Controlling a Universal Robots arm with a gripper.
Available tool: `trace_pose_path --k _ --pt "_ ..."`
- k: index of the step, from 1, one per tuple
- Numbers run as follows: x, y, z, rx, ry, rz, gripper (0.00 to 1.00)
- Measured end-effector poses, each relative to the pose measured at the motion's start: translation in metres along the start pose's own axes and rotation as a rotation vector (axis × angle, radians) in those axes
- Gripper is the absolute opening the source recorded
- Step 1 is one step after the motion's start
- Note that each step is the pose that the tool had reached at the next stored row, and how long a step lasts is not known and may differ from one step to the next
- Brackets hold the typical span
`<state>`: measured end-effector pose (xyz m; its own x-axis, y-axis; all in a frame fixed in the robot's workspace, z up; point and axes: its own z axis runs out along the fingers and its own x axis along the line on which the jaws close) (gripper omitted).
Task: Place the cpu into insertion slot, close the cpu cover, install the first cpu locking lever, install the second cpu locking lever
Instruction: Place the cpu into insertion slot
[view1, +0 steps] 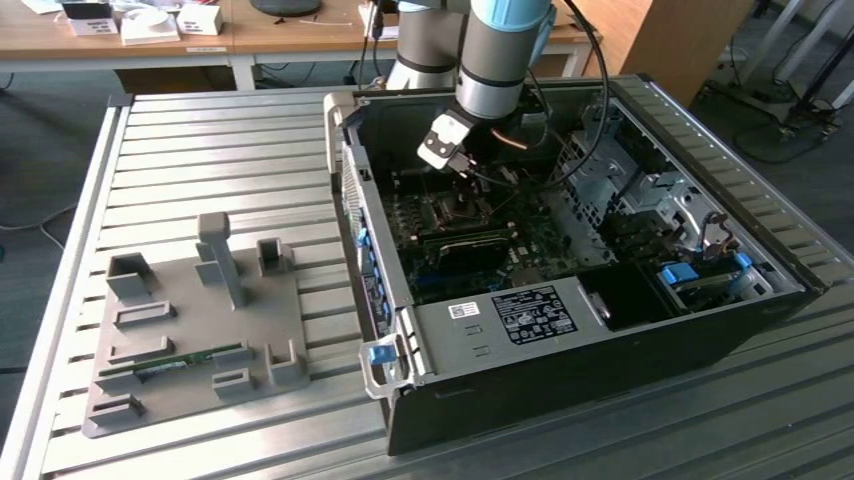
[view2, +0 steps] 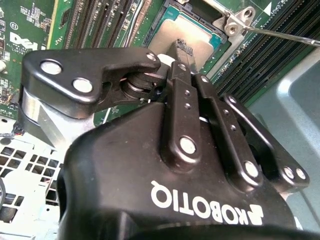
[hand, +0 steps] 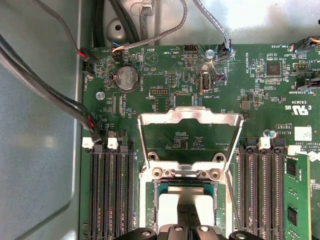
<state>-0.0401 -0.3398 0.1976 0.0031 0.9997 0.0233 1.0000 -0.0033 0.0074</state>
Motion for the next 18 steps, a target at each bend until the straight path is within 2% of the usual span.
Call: trace_pose_path --k 6,8,10,16,18 --pt "0.0001 0.0001 -0.001 -0.0006 0.0009 0.0 0.11" --pt "0.0006 0.0003 -0.0029 -0.0013 0.0027 0.0 0.11" --pt "0.0002 0.0001 -0.0061 -0.0001 0.0004 0.0 0.11" --pt "0.0005 0.0002 -0.0144 -0.0002 0.0004 0.0 0.11" --pt "0.0005 0.0002 -0.015 -0.0002 0.0006 0.0 0.11"
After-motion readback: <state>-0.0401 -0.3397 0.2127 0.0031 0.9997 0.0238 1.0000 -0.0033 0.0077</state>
